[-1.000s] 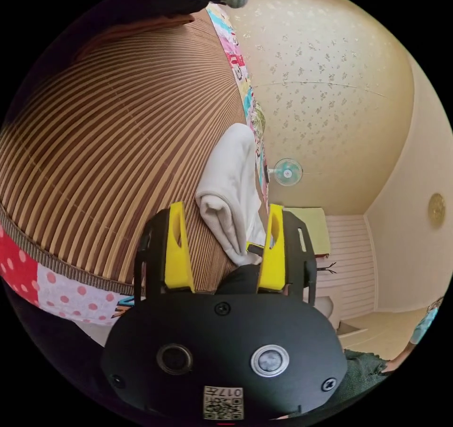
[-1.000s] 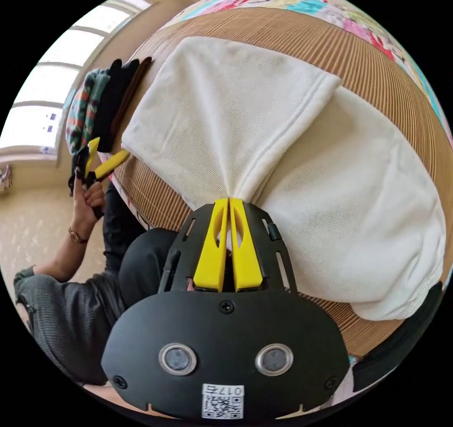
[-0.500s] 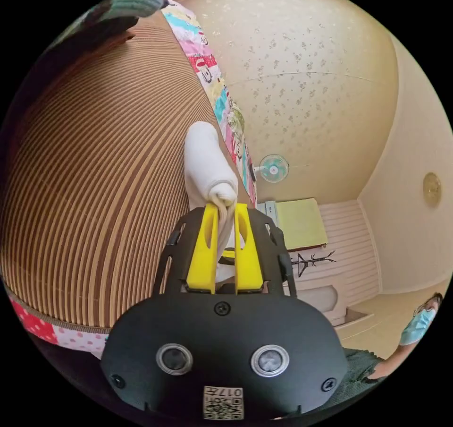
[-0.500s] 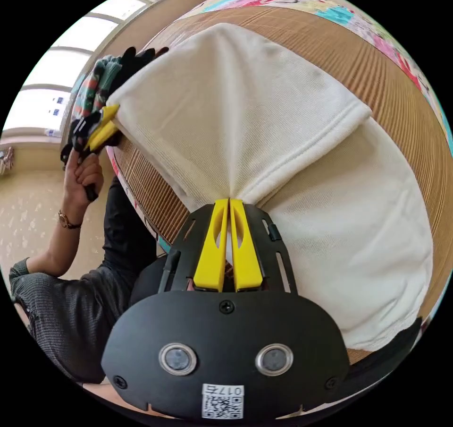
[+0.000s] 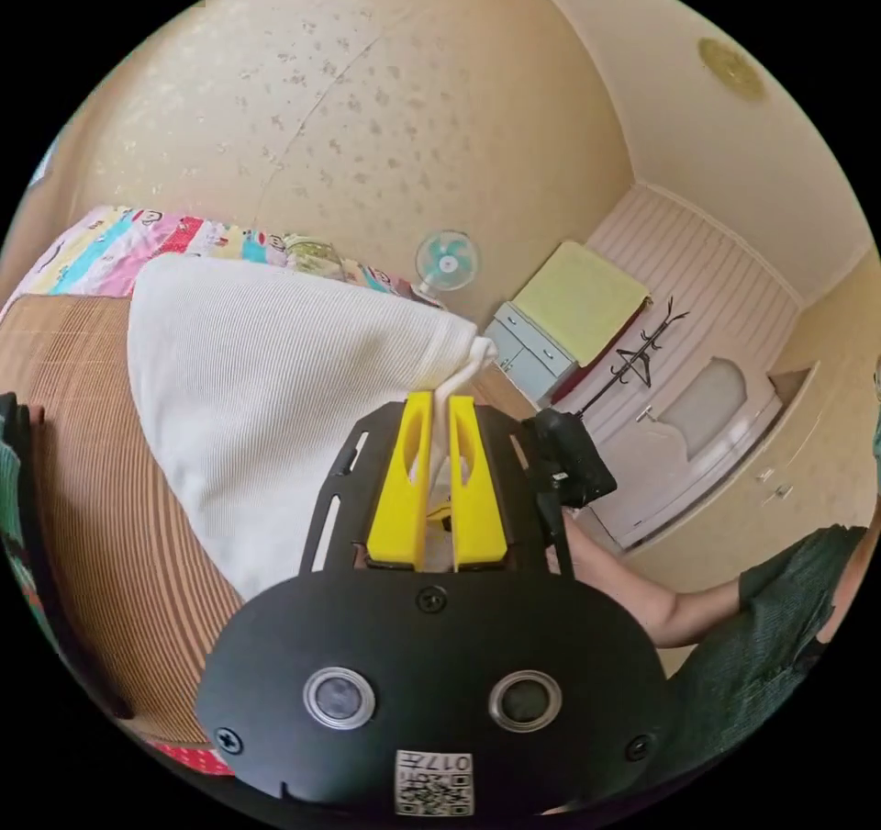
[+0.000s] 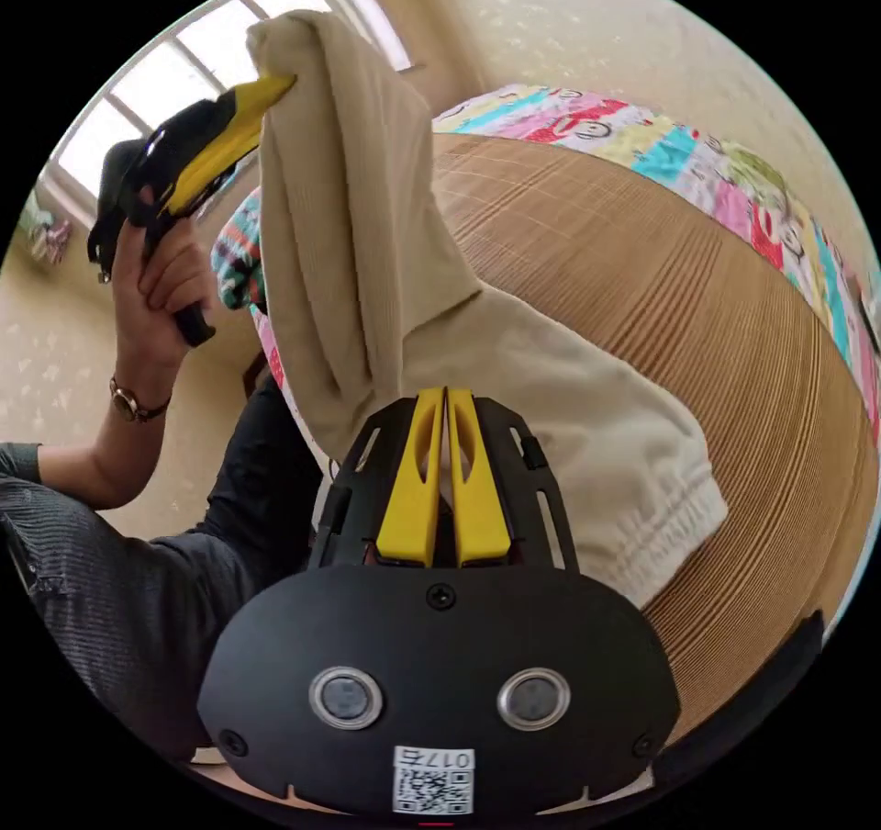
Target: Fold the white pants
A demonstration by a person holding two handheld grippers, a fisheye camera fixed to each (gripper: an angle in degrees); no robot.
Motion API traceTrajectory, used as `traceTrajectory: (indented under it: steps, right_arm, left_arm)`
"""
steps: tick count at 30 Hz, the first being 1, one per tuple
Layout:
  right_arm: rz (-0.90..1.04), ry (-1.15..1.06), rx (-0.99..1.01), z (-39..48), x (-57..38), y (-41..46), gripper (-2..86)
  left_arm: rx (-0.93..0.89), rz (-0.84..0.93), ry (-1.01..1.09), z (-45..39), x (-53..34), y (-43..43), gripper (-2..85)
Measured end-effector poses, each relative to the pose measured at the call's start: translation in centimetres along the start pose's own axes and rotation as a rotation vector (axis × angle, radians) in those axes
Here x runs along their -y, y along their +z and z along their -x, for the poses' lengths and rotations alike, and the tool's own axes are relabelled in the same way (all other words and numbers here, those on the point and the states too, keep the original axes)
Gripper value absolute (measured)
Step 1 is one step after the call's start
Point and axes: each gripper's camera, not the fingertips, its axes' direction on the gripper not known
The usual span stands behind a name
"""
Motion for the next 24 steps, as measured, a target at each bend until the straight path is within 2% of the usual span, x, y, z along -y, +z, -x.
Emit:
traceTrajectory:
  steps: [4,6,9,11,13,16,18,21,23,24]
  right_arm:
    - [-0.226,0.383,0.267,-11.0,-11.8,-4.0,1.0]
    - [-0.329,0.519,0.314,-14.0,-17.2,-4.7,1.5]
    - [-0.424,0.694,0.343,-17.3,-24.5,-5.1,3.3]
    - [-0.41,0.779,0.311,-18.5,-27.1,-5.1,5.1]
    - [-0.459,0.773,0.308,-19.0,-28.9,-5.8,9.9]
    - [-0.548,0.785,0.316,-19.6,-30.1,-6.9,12.2]
    - [-0.648,0.802,0.304,-19.7,-30.9,-8.0,14.3]
    - [-0.818,0.86,0.324,-20.2,-31.9,-9.2,16.4]
    - [-0.757,0.818,0.341,-21.1,-30.1,-9.0,16.2]
    - [-0.615,0.769,0.372,-21.9,-27.6,-8.1,13.9]
  left_arm:
    - [-0.119,0.157,0.095,-5.7,-3.1,10.4,3.7]
    - [-0.221,0.28,0.141,-8.8,-5.6,16.0,4.2]
    - [-0.351,0.371,0.183,-10.6,-8.2,18.4,4.1]
    - [-0.301,0.373,0.176,-10.2,-9.1,17.6,6.0]
    - [-0.213,0.355,0.139,-8.6,-9.7,15.8,8.0]
    - [-0.074,0.314,-0.024,-3.9,-10.7,12.0,9.9]
    - [-0.001,0.254,-0.219,0.5,-12.0,8.6,11.9]
    - [-0.001,0.167,-0.422,4.9,-14.0,5.3,14.1]
    - [-0.023,0.157,-0.508,6.9,-14.9,4.7,16.2]
    - [-0.047,0.155,-0.543,7.9,-15.1,4.7,17.3]
